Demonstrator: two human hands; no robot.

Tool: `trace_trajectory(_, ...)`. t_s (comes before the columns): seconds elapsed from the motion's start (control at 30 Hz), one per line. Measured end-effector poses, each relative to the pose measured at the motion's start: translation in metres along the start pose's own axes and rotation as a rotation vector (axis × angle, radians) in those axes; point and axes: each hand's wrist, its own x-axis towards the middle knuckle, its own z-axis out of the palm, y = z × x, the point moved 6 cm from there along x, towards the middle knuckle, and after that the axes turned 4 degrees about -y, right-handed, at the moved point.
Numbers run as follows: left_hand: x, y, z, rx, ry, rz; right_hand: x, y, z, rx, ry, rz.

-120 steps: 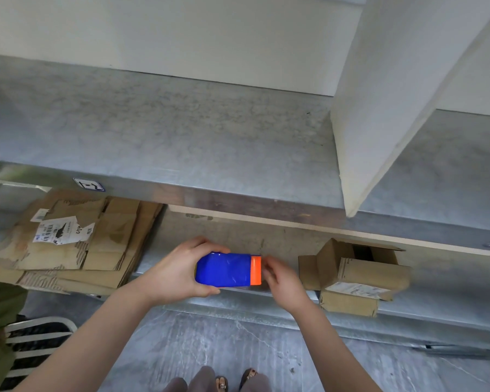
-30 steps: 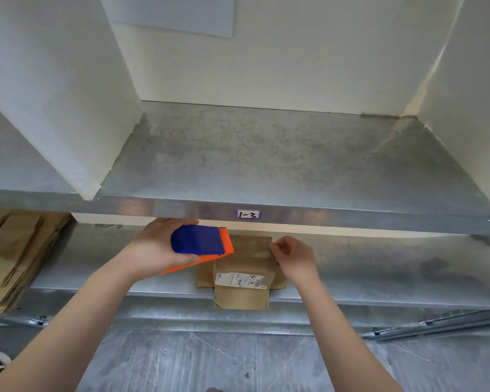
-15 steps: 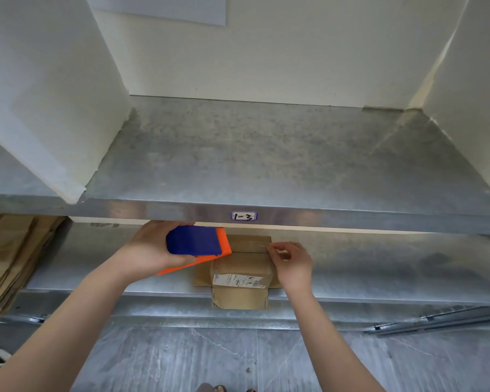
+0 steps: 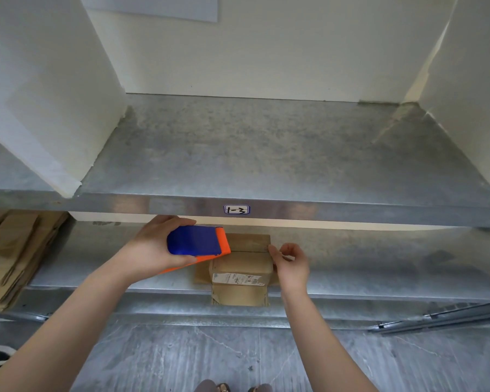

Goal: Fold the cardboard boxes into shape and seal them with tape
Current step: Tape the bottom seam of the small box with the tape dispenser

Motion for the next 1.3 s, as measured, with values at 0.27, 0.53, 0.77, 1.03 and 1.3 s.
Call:
trace_trajectory(0.27,0.001,0.002,0.0,0.012,0.012,-0.019,0.006,0.004,0.011,0.104,-0.015,0.107)
trace_trajectory(0.53,0.001,0.002,0.0,0.016,0.007,-0.023,-0.001,-0.008,0.001,-0.046,0.041,-0.049)
trace_trajectory(0.77,0.0,0.006,-0.001,0.004,0.004,-0.006,-0.005,-0.016,-0.001,-0.1,0.098,-0.128)
trace_trajectory(1.03,0.001,0.002,0.0,0.003,0.014,0.017,-0.019,-0.01,0.009,-0.234,-0.17,-0.126)
trace_trajectory(1.3,-0.01,-0.007,-0.005,-0.018,0.028,0.058,-0.024,-0.008,0.027,-0.383,-0.318,-0.183)
